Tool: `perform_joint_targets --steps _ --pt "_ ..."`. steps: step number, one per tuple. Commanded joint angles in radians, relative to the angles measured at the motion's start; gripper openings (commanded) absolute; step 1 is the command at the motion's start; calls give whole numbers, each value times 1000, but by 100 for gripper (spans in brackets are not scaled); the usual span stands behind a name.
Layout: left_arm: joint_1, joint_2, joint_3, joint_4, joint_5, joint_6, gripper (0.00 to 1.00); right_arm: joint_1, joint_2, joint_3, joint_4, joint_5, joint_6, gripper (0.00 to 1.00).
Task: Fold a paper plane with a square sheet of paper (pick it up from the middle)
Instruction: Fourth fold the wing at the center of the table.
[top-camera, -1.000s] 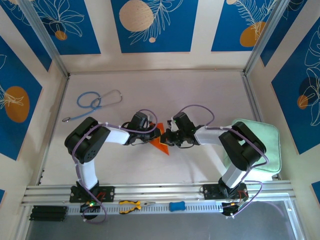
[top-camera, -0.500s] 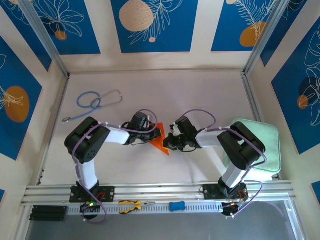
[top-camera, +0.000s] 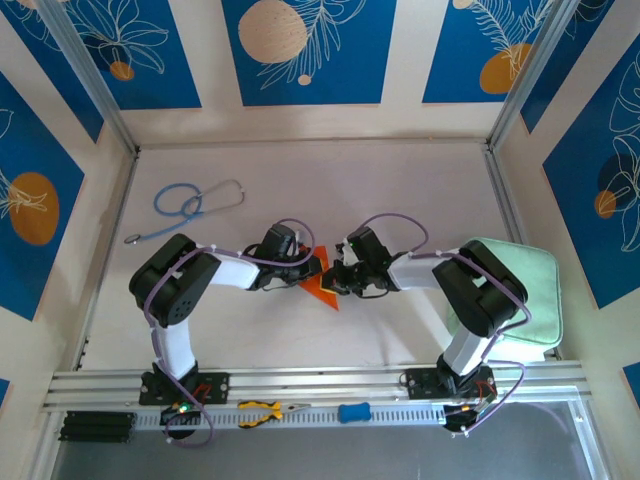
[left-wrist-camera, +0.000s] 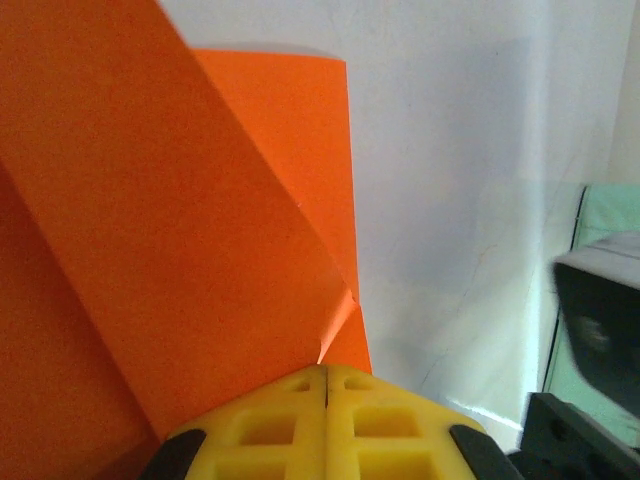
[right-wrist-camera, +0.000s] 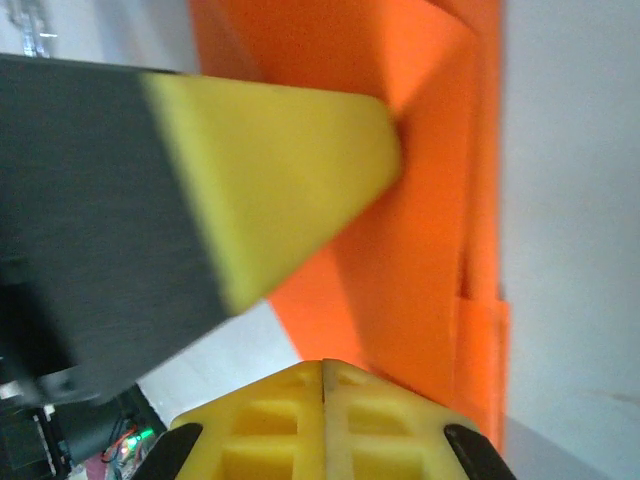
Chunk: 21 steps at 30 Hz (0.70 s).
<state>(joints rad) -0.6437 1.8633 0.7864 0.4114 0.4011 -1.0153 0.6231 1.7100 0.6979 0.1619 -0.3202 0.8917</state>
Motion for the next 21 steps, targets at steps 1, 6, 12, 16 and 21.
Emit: perform_joint_targets --steps 1,6,12,16,21 --pt "5 20 -18 -108 -37 15 5 -4 39 -41 -9 7 11 2" --pt "5 11 -13 -95 -29 23 6 -19 40 -91 4 -4 25 2" --pt "5 -56 31 -120 10 68 10 -32 37 -84 -16 -20 10 2" --pt "6 -107 37 -155 21 89 8 -41 40 -83 -12 -33 9 1" --pt "-10 -116 2 -130 74 80 0 -41 49 -76 -16 -39 5 1"
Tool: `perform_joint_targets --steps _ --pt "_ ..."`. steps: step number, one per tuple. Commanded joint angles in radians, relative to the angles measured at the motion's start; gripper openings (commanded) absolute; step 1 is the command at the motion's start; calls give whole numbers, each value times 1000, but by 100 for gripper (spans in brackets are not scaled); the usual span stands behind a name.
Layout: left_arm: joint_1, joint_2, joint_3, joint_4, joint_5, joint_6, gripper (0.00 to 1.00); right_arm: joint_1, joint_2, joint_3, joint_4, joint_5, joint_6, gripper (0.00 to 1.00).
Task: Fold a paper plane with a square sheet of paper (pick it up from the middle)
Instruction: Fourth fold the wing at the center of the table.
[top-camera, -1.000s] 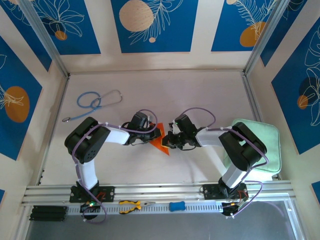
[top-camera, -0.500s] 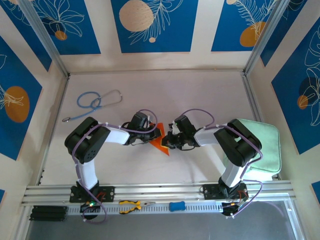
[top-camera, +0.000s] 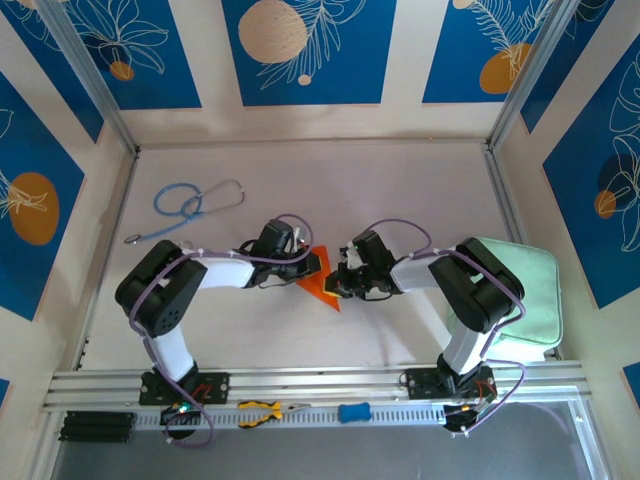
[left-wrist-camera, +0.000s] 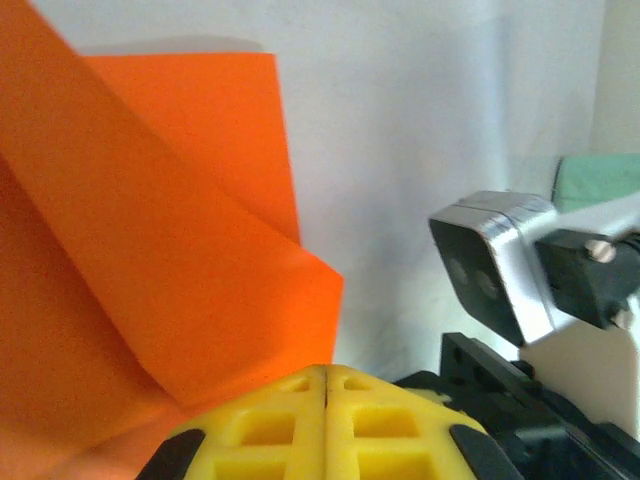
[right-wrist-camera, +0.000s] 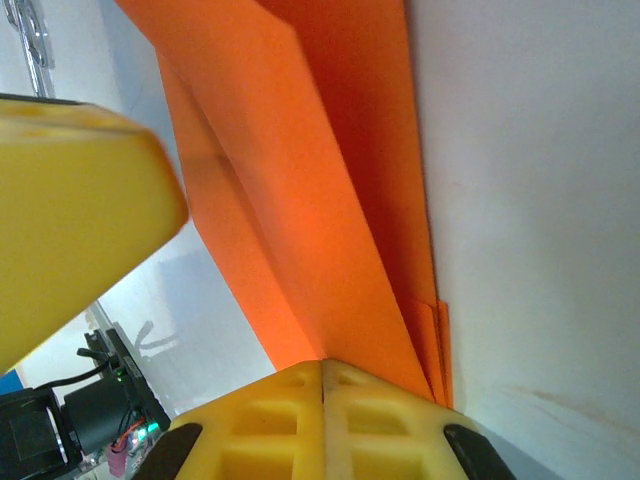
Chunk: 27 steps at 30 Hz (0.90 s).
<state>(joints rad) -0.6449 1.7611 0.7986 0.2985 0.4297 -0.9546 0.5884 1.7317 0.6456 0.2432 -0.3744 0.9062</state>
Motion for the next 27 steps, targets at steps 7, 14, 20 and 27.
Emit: perform_joint_targets --steps 7,14,20,27 --pt "-26 49 -2 -16 68 21 0 -6 26 -26 -98 14 -8 1" --pt "-17 112 1 -18 22 8 0 -9 21 -31 -117 17 -13 1" --pt "10 126 18 -82 -30 18 0 -10 13 -34 -156 25 -34 1" --pt "52 130 61 -140 -52 34 0 -13 15 -40 -163 16 -46 1"
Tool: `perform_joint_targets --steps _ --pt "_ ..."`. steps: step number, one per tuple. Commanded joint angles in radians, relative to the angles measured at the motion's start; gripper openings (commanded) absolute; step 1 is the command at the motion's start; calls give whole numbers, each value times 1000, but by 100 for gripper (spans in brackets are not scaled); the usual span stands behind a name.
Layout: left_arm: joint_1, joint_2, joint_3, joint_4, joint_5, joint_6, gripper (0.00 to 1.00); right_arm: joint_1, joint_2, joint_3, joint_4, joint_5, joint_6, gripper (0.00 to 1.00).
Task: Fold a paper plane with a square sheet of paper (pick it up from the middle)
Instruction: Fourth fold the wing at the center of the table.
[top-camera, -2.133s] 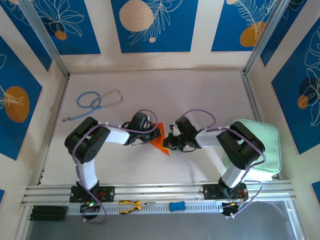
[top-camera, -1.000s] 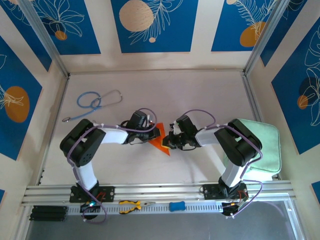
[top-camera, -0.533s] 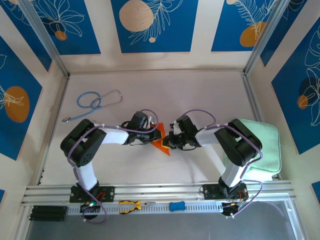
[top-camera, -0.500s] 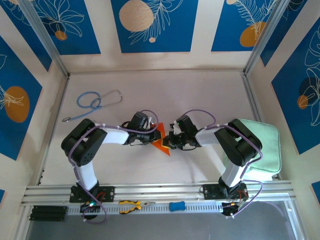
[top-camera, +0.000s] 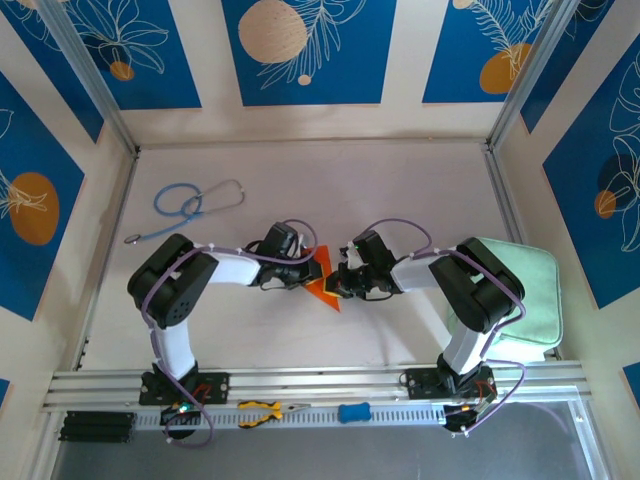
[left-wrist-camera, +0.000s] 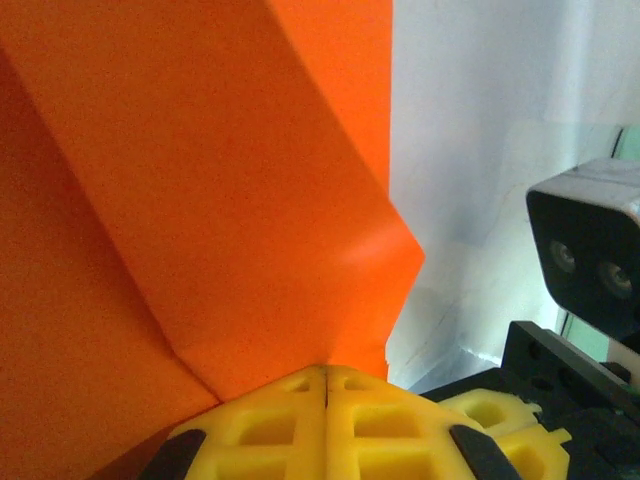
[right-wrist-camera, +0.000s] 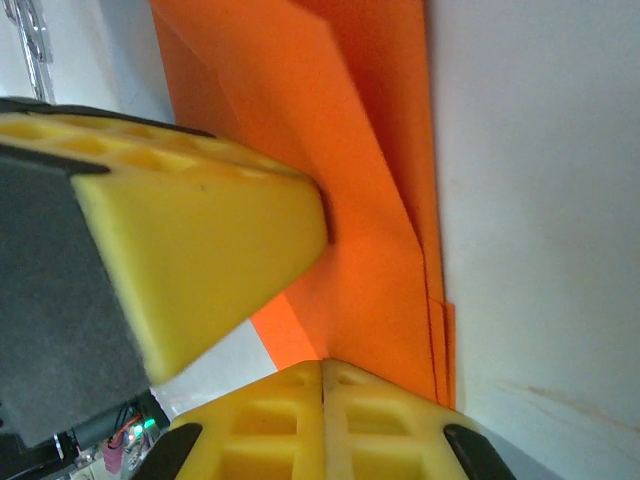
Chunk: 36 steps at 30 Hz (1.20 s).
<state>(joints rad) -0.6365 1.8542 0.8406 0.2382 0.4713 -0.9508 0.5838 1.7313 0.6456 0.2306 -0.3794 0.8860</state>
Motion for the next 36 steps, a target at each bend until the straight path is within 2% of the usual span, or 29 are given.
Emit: perform_joint_targets --steps 1,20,36 --pt "51 41 26 -82 -92 33 0 -9 17 -41 -149 19 -28 0" --pt "180 101 159 -180 -91 76 1 -18 37 -59 -141 -13 -51 0" --pt "224 115 274 -311 -151 136 3 -22 38 -53 -151 -30 -70 0"
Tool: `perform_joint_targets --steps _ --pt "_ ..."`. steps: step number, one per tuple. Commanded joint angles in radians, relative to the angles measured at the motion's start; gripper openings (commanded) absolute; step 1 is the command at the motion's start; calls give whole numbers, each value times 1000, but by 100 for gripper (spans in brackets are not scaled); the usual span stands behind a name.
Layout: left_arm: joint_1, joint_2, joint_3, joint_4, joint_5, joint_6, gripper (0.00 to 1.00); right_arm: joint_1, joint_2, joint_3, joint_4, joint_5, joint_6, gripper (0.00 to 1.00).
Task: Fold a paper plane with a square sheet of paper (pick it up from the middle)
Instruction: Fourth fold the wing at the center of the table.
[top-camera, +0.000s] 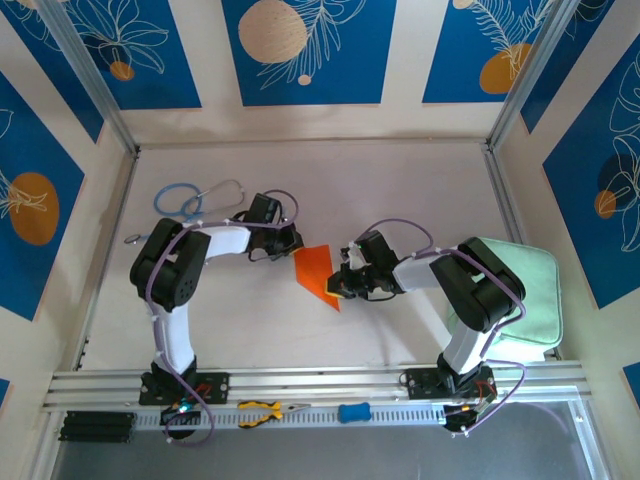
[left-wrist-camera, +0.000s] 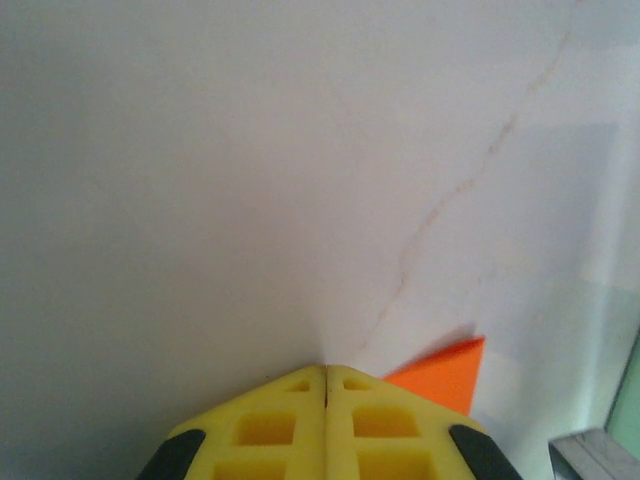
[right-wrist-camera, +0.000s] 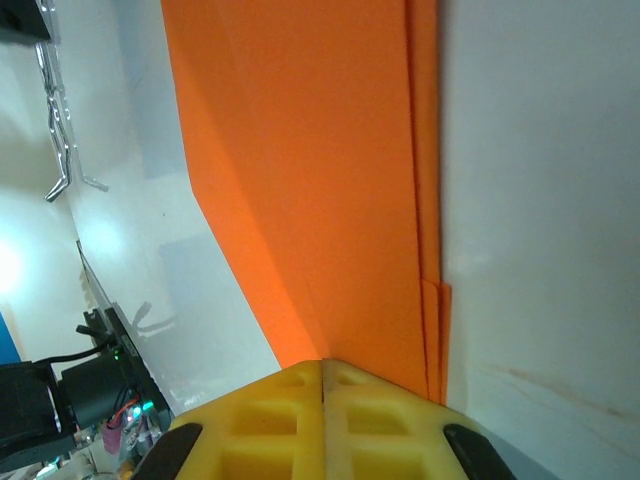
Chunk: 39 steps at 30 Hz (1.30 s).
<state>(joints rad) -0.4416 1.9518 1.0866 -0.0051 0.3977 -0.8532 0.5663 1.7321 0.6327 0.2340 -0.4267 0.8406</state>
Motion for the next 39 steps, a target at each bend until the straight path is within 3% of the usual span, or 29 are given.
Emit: perform_joint_targets --steps 1,9,14,18,24,36,39 --pt "28 9 30 -76 -85 38 2 -5 37 -40 -155 17 -26 0" --pt "23 -138 -11 -61 -109 37 4 -15 27 -27 -180 17 -48 0" --pt "-23 -211 -65 18 -23 52 6 -26 17 -20 -191 6 -66 0" --pt "-91 -185 -105 114 70 47 5 -36 11 -21 -195 2 -67 0" --pt "-144 -87 -137 224 119 9 5 -42 10 -10 -209 -1 -71 0" --pt "-147 12 -200 216 83 23 4 -33 -76 54 -241 -35 -80 1" --pt "-147 15 -215 215 83 32 4 -16 -76 104 -272 6 -84 1"
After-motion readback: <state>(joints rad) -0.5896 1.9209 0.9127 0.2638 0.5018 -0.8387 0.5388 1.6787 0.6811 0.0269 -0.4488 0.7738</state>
